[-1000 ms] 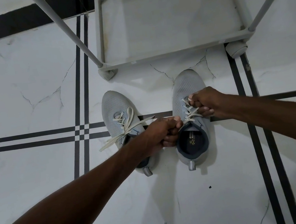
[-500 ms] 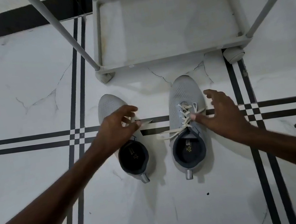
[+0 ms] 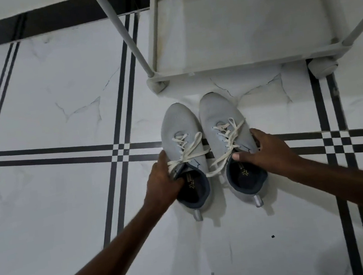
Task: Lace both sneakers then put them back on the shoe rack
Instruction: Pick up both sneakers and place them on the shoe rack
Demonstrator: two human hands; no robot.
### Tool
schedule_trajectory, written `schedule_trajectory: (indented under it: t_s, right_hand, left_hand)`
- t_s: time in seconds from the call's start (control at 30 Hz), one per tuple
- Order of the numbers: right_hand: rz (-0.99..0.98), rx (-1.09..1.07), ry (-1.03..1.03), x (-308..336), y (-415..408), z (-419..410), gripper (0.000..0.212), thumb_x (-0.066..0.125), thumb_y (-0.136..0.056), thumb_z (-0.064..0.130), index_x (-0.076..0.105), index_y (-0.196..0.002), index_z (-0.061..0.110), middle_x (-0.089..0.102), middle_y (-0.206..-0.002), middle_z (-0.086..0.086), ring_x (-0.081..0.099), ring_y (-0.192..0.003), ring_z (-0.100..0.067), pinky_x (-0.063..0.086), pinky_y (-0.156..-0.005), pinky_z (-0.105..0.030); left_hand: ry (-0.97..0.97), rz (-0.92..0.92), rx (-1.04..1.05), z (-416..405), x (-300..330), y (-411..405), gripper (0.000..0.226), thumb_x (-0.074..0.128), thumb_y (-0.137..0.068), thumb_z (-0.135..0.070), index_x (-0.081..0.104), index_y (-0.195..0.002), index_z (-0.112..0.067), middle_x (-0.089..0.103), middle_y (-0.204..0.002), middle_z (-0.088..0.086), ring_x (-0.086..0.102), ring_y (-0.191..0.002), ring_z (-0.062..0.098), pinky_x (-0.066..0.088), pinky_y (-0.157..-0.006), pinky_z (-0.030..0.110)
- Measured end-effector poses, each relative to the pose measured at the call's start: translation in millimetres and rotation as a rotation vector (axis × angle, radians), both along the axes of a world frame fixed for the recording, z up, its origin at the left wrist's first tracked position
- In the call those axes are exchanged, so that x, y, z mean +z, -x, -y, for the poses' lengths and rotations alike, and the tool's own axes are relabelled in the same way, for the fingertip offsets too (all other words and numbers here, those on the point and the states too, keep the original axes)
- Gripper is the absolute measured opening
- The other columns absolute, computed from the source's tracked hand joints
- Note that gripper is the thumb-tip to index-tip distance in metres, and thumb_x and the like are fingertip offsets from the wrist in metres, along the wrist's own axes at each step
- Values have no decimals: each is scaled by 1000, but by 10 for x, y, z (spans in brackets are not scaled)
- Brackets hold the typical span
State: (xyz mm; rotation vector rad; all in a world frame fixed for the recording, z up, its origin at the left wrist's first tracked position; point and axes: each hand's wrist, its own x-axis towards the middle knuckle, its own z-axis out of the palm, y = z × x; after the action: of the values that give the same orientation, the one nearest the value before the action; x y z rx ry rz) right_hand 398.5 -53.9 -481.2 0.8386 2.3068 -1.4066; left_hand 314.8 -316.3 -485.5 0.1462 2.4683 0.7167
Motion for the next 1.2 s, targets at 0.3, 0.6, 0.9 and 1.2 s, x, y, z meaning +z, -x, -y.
schedule_trajectory:
  t_s: [0.3,0.6,0.9,1.2]
  right_hand:
    - [34,73,-78,-73,-5,49,46,82,-70,19,58,-109,9,69,-106,-10,65,-98,-29,54,-84,-42]
    - [-12,99,-104,1095,126,90,42,72,-77,13,56,-116,10,71,-103,-10,67,-91,-28,55,-79,-40]
    - [-28,61,-60,3366,103,240,40,70,-78,12,55,-112,27,68,-94,6,66,-83,-13,45,-63,-12]
    - [-116,-60,-87,5539,82,225,48,70,-77,9,60,-121,26,70,-94,4,64,-90,-17,47,-70,-24]
  left_hand:
    - [-117,70,34,-17,65,-186,67,71,-75,-14,45,-134,-31,66,-97,-14,64,-80,2,45,-58,4]
    - [-194,100,100,21,1150,-14,71,68,-74,-11,44,-138,-33,69,-96,-10,66,-81,6,48,-58,10]
    - [-214,70,137,174,3397,20,86,69,-75,-20,32,-151,-34,68,-108,-9,61,-84,-4,42,-64,4]
    - [-371,10,134,65,5485,179,81,70,-76,-10,40,-148,-32,68,-107,-18,62,-87,-9,42,-68,1]
